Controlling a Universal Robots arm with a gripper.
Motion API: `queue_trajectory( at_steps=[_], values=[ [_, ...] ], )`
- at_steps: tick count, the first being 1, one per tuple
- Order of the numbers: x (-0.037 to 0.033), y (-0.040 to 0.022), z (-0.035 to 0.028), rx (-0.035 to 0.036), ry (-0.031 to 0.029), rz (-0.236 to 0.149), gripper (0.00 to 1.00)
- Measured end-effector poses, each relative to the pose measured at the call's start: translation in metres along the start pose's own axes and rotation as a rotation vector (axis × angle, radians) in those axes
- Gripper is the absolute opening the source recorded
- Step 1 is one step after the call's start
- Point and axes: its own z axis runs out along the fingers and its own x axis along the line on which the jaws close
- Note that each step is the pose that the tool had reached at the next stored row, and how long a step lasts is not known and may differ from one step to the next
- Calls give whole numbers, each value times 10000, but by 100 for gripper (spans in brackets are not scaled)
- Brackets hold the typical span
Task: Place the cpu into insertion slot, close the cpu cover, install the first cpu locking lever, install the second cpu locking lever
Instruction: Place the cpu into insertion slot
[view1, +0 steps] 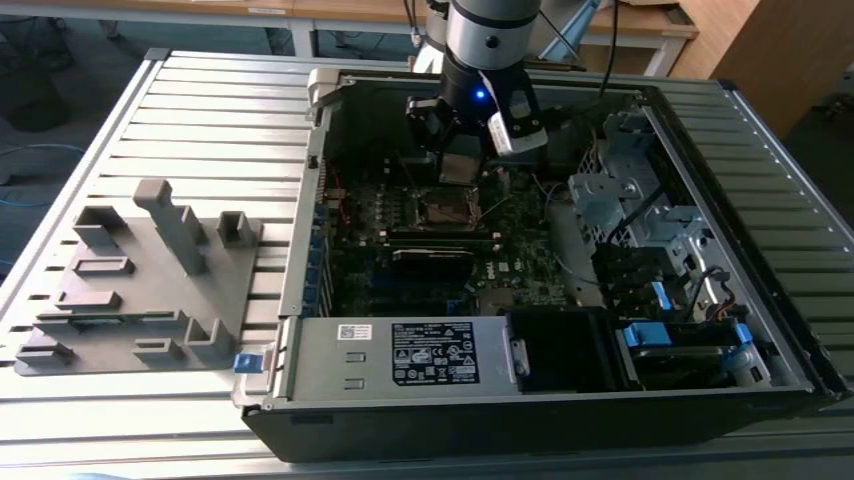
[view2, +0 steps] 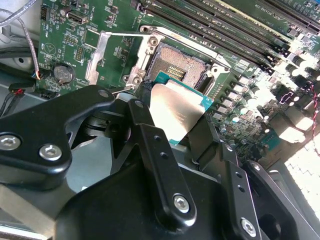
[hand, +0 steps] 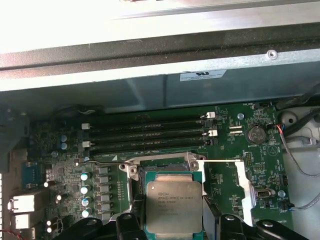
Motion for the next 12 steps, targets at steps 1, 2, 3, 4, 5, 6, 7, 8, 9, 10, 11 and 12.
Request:
queue_trajectory(
  at_steps=[1, 2, 3, 4, 5, 6, 7, 8, 9, 10, 11, 12],
  values=[
    [0, 0, 0, 0, -2, 15, 54],
    [0, 0, 0, 1, -8, 69, 54],
    [1, -1, 2, 0, -20, 173, 54],
    [1, -1, 3, 1, -37, 309, 54],
    [0, -1, 6, -1, -55, 458, 54],
    [0, -1, 8, -2, -73, 605, 54],
    [0, -1, 10, -3, -94, 776, 54],
    [0, -2, 13, -3, -115, 951, 54],
    [0, -2, 16, -3, -137, 1131, 54],
    [0, -2, 18, -3, -159, 1309, 54],
    [0, -3, 21, -3, -179, 1488, 54],
    [0, -3, 23, -3, -203, 1683, 54]
  ],
)
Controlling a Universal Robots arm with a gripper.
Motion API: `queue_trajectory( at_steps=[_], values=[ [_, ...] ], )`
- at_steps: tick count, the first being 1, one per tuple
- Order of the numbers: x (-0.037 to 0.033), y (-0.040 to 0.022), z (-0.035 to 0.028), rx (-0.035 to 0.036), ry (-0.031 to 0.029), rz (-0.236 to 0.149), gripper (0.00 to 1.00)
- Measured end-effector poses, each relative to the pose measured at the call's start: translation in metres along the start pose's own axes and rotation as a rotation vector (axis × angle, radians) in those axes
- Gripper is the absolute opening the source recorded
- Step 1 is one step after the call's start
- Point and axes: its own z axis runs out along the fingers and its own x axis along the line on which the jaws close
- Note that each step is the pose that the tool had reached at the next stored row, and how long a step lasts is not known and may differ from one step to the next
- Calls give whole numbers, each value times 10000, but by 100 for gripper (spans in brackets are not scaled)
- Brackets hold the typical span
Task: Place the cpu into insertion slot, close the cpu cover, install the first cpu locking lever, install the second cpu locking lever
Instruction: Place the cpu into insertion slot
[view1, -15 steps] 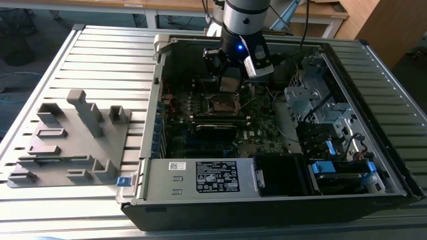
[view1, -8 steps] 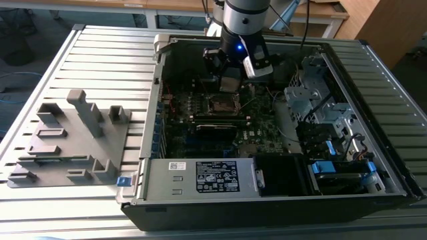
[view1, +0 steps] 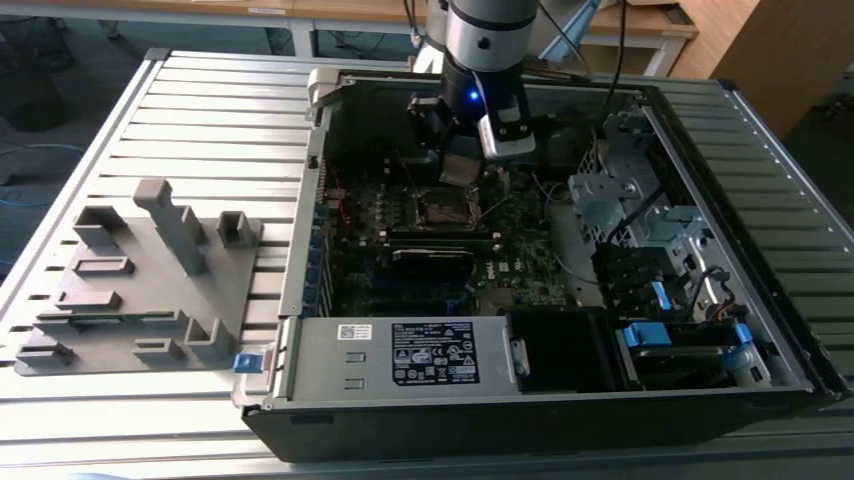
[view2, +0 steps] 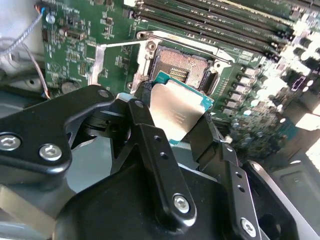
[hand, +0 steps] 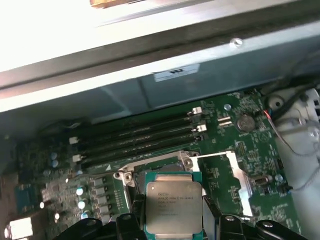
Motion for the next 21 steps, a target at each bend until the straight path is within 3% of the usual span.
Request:
queue_trajectory(
  at_steps=[6, 18, 21],
  values=[
    [1, -1, 8, -4, -98, 814, 54],
    [1, -4, 32, -6, -359, 2980, 54],
    [7, -6, 33, -8, -387, 3223, 54]
  ],
)
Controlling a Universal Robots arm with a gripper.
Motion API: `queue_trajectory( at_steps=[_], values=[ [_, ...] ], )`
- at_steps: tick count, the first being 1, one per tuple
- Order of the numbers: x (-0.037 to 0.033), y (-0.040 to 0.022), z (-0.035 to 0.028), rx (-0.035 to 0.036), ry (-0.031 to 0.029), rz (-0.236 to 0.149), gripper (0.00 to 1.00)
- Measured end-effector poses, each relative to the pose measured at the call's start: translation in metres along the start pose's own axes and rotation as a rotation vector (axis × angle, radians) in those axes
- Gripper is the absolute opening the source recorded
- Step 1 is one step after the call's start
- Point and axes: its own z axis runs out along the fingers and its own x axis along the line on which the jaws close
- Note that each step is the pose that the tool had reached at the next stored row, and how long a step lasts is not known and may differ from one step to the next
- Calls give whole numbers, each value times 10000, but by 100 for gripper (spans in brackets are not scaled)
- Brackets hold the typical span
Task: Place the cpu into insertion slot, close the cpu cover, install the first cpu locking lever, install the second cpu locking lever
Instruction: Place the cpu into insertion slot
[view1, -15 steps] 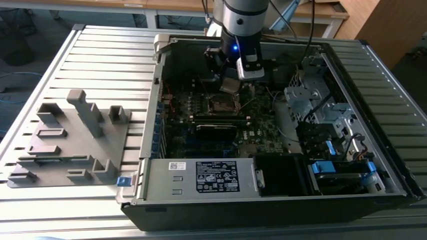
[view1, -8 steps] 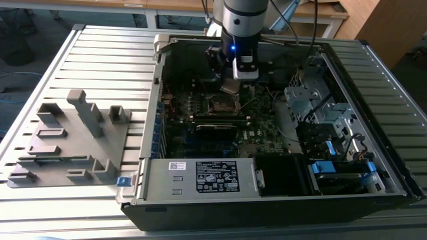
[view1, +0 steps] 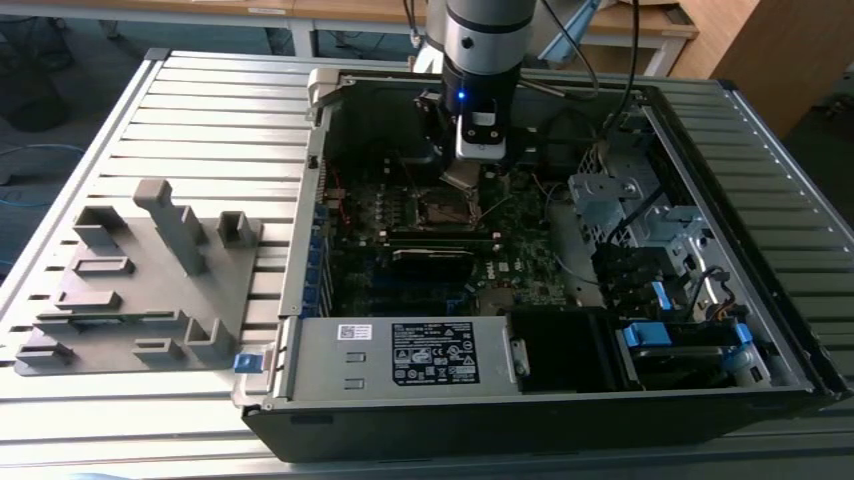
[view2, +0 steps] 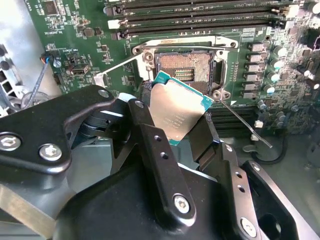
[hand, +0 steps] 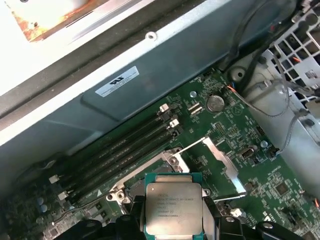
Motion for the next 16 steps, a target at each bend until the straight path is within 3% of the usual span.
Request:
queue_trajectory(
  at_steps=[16],
  values=[
    [2, -1, 1, 1, -9, 58, 54]
  ],
)
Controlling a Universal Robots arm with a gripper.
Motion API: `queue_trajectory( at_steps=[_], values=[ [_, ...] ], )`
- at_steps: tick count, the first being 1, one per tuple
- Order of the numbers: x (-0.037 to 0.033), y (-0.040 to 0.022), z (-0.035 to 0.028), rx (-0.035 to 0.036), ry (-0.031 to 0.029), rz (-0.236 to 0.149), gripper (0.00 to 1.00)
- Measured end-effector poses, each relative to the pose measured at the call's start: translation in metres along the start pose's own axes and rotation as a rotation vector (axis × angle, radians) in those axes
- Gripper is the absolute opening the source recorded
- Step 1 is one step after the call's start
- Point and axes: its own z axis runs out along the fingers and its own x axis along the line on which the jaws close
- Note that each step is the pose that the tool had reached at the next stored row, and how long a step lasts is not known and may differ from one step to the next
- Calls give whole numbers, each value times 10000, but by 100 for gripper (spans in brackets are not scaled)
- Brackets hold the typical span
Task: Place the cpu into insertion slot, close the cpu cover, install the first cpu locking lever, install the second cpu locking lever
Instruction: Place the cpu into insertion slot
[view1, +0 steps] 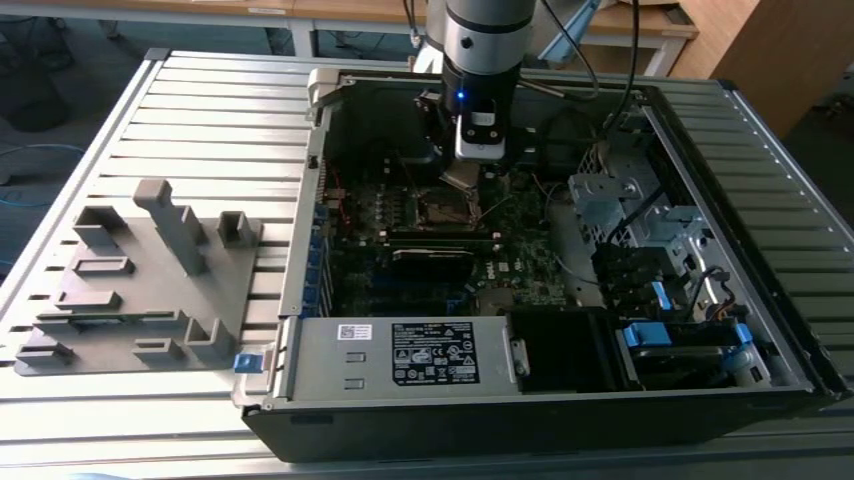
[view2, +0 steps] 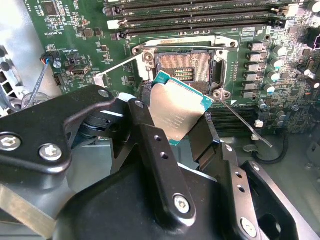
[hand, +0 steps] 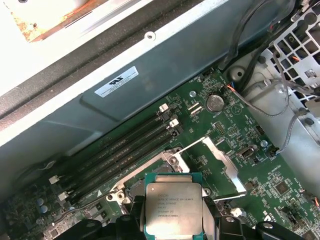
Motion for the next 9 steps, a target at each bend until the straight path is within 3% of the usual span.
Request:
queue_trajectory(
  at_steps=[4, 9],
  values=[
    [0, -1, 6, -2, -44, 373, 54],
    [0, -2, 17, -4, -148, 1237, 54]
  ],
)
